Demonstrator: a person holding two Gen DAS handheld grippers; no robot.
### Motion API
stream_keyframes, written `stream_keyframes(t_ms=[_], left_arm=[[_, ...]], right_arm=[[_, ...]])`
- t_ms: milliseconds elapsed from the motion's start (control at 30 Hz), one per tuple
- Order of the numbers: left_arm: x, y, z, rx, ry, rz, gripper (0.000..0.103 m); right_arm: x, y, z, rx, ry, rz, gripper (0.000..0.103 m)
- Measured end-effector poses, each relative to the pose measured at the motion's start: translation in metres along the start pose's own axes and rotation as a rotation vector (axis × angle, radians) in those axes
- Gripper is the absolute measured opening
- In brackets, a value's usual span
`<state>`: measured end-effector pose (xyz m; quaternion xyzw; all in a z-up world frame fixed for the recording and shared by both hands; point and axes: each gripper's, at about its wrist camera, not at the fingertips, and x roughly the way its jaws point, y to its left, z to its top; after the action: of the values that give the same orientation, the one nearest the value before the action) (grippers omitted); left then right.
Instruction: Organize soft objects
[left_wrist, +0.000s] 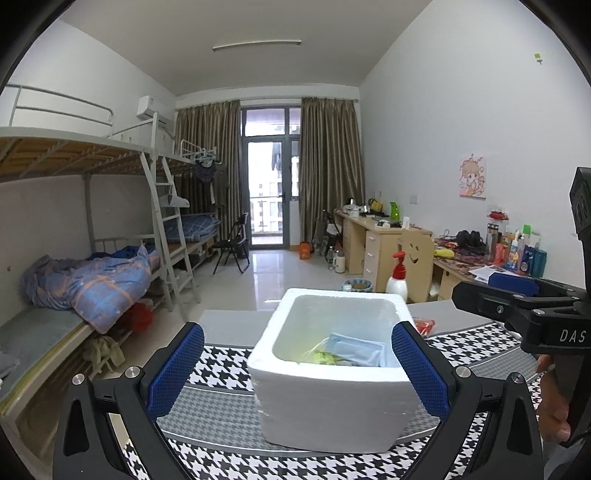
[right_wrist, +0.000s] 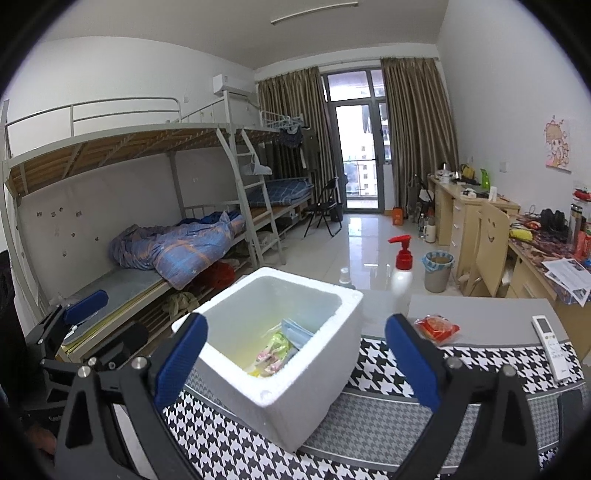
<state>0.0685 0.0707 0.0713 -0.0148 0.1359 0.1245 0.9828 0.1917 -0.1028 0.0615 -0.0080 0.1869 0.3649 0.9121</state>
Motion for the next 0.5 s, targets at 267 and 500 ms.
stream_keyframes(t_ms=[267, 500], left_arm=[[-0.014, -0.01, 0.001, -0.007, -0.018, -0.019, 0.102], [-0.018, -0.017, -0.002, -0.024, -0.018, -0.038, 0.102]], right_arm=[[-0.021, 0.001, -0.009, -0.012, -0.032, -0.018, 0.099], [-0.044, 0.003, -0.02, -0.03, -0.085, -0.028, 0.102]])
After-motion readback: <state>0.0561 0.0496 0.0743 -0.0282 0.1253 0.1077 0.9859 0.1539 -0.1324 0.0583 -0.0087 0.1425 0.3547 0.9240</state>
